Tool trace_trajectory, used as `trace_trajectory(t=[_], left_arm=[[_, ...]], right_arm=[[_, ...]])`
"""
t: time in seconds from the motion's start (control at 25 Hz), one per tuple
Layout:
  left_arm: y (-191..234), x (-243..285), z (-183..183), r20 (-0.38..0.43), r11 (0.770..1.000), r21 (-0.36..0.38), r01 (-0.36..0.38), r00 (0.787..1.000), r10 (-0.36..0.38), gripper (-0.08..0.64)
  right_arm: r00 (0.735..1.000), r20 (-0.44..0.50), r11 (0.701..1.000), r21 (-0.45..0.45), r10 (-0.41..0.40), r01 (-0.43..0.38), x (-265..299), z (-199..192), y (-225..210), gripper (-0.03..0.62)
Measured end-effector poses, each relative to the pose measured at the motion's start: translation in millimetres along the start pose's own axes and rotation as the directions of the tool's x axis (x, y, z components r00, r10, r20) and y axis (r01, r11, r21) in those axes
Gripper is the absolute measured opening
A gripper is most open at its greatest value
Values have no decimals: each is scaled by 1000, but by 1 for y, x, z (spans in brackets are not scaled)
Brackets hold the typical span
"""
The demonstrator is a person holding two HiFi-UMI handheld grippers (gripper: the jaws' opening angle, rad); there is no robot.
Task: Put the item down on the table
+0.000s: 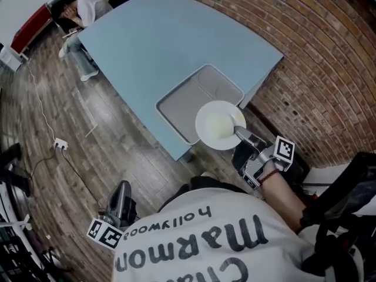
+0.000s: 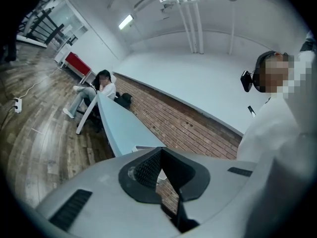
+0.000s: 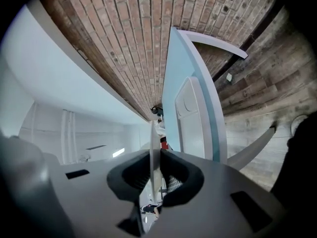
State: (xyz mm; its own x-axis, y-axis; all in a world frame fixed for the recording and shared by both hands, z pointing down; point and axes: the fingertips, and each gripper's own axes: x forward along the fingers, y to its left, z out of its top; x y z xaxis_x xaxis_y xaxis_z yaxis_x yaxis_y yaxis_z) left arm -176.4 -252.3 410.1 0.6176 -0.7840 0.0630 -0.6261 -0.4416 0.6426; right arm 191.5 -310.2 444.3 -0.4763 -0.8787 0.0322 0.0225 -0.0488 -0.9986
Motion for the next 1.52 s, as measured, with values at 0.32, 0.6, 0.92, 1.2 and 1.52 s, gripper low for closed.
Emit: trace_trajectory(t=[0.32, 0.6, 0.92, 1.2, 1.52], left_arm=[[5, -17, -2, 109, 984, -90, -156, 980, 165, 6], [3, -21, -2, 150, 969, -94, -229, 959, 241, 6], [3, -27, -9, 177, 953, -116, -279, 939, 296, 6], [4, -34, -12, 210, 939, -142, -314, 917, 339, 6], [6, -45, -14, 241, 920, -176, -350, 891, 385, 6]], right_arm=[[990, -131, 998, -25, -60, 57, 47, 17, -20, 38], [968, -208, 990, -49, -139, 131, 78, 25, -39, 38], [934, -280, 974, -119, -220, 194, 100, 22, -55, 38], [903, -320, 955, -166, -288, 246, 114, 18, -64, 38], [860, -353, 924, -241, -369, 297, 130, 14, -72, 38]])
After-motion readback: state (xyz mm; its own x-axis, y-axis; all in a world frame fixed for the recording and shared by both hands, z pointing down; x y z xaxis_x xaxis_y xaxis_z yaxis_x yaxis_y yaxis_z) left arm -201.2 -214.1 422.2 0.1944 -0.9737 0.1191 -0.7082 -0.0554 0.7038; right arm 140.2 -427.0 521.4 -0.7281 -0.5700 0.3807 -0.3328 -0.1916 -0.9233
